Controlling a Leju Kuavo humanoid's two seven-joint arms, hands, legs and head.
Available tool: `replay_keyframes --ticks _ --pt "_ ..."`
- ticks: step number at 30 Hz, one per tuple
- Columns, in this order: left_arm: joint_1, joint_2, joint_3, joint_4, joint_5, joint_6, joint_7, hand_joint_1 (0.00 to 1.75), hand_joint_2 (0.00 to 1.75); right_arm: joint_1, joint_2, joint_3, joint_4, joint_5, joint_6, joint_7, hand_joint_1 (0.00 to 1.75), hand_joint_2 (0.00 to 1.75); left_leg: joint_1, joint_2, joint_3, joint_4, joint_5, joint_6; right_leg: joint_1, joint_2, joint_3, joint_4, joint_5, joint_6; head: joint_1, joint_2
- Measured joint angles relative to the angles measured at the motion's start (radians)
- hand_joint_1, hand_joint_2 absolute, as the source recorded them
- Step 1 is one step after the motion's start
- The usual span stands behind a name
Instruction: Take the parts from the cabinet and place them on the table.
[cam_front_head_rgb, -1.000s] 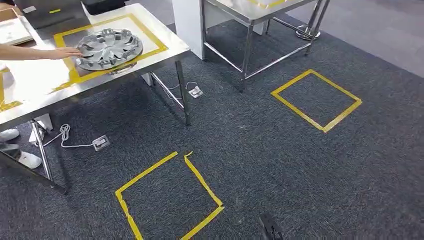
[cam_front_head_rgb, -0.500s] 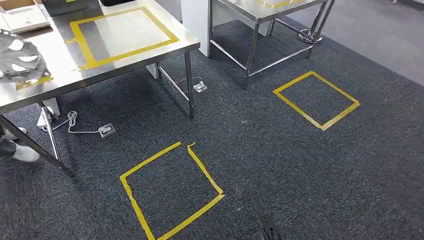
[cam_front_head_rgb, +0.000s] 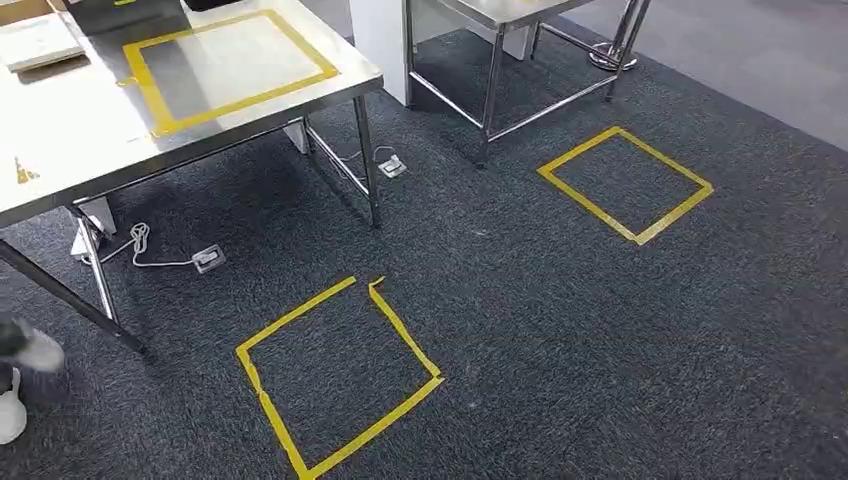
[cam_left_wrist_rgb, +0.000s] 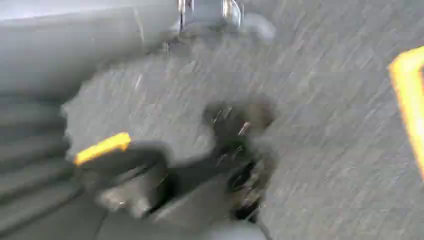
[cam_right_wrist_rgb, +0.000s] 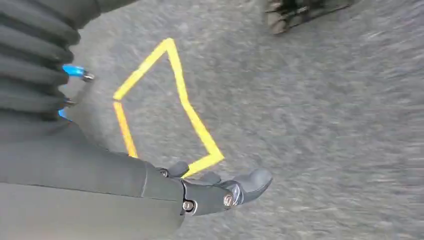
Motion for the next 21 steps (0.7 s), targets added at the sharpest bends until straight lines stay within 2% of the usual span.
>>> replay_keyframes --ticks 5,10,11,12,13,21 --pt "0.095 0.011 -0.062 -0.006 0.094 -0.025 -0.024 0.0 1.75 0.0 -0.004 0.036 -0.083 -0.019 -0.003 -0.05 0.0 1.75 0.001 -0.003 0.0 -0.005 0.009 -0.008 0.001 -0.003 -0.004 0.001 0.003 -0.007 0.0 0.0" --pt "0.139 0.018 -0.096 -0.006 0.146 -0.038 -0.037 0.0 1.75 0.002 -0.011 0.054 -0.13 -0.031 -0.008 -0.078 0.0 1.75 0.003 -0.003 -0.001 -0.006 0.012 -0.013 0.002 -0.003 -0.007 0.003 0.005 -0.009 0.0 0.0" --pt "0.142 0.018 -0.099 -0.006 0.147 -0.038 -0.038 0.0 1.75 0.002 -0.012 0.055 -0.135 -0.031 -0.008 -0.079 0.0 0.0 0.003 -0.003 -0.002 -0.006 0.012 -0.013 0.002 -0.003 -0.007 0.003 0.005 -0.009 0.0 0.0" --pt "0.145 0.019 -0.104 -0.006 0.148 -0.039 -0.039 0.0 1.75 0.002 -0.012 0.057 -0.139 -0.031 -0.008 -0.079 0.0 0.0 0.003 -0.003 -0.003 -0.006 0.012 -0.013 0.001 -0.003 -0.006 0.003 0.005 -0.009 0.0 0.0" --pt "0.147 0.019 -0.106 -0.006 0.148 -0.039 -0.04 0.0 0.0 0.003 -0.013 0.059 -0.143 -0.031 -0.009 -0.079 0.0 0.0 0.003 -0.003 -0.003 -0.005 0.012 -0.013 0.001 -0.003 -0.006 0.003 0.005 -0.009 0.0 0.0" --pt "0.151 0.022 -0.119 -0.006 0.149 -0.04 -0.04 0.0 0.0 0.005 -0.014 0.066 -0.155 -0.031 -0.011 -0.079 0.0 0.0 0.003 -0.003 -0.004 -0.004 0.013 -0.011 0.0 -0.003 -0.007 0.003 0.007 -0.008 0.0 0.0"
